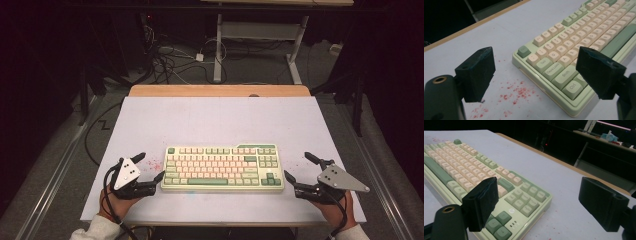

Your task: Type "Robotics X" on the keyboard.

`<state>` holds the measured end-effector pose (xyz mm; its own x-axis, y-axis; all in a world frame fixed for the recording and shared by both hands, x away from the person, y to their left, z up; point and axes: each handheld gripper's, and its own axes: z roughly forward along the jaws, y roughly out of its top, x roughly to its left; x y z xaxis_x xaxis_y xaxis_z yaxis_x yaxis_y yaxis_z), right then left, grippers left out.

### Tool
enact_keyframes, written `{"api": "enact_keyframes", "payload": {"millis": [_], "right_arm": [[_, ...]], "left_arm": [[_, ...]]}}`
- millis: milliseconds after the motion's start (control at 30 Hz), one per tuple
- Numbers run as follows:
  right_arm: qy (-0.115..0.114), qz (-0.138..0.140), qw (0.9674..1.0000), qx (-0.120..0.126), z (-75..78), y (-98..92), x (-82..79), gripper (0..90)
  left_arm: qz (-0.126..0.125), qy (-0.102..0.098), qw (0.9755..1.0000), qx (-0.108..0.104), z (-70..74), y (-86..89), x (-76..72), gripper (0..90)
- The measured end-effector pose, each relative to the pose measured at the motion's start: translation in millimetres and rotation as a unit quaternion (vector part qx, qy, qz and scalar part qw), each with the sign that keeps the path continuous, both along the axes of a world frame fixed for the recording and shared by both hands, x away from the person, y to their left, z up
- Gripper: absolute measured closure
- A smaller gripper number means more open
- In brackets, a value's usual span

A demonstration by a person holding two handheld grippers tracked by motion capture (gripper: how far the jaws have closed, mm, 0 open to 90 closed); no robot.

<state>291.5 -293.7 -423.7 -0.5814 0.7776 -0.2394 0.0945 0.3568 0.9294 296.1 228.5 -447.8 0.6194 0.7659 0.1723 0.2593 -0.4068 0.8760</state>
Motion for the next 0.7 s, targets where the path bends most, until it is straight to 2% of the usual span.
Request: {"api": "enact_keyframes", "payload": {"millis": [167, 367, 567, 700], "right_arm": [[0.004, 0.003, 1.0, -0.003, 1.2, 0.9, 0.1, 16.2], [-0.002, 0.009, 1.0, -0.004, 8.0, 5.0, -0.8, 19.1], [-0.005, 0.02, 0.9998, -0.001, 16.4, 13.3, 2.2, 27.1], [-0.001, 0.033, 0.9994, -0.007, 19.7, 23.0, 8.3, 38.9]], "left_arm": [[-0.004, 0.002, 1.0, -0.002, 0.2, -0.8, -1.4, 15.1], [-0.009, 0.002, 1.0, -0.003, 1.8, -1.3, -4.9, 15.1], [-0.011, -0.001, 0.9999, -0.007, 6.0, -2.3, -7.1, 15.9], [-0.013, 0.0, 0.9999, -0.007, 6.3, -2.7, -7.4, 16.1]]}}
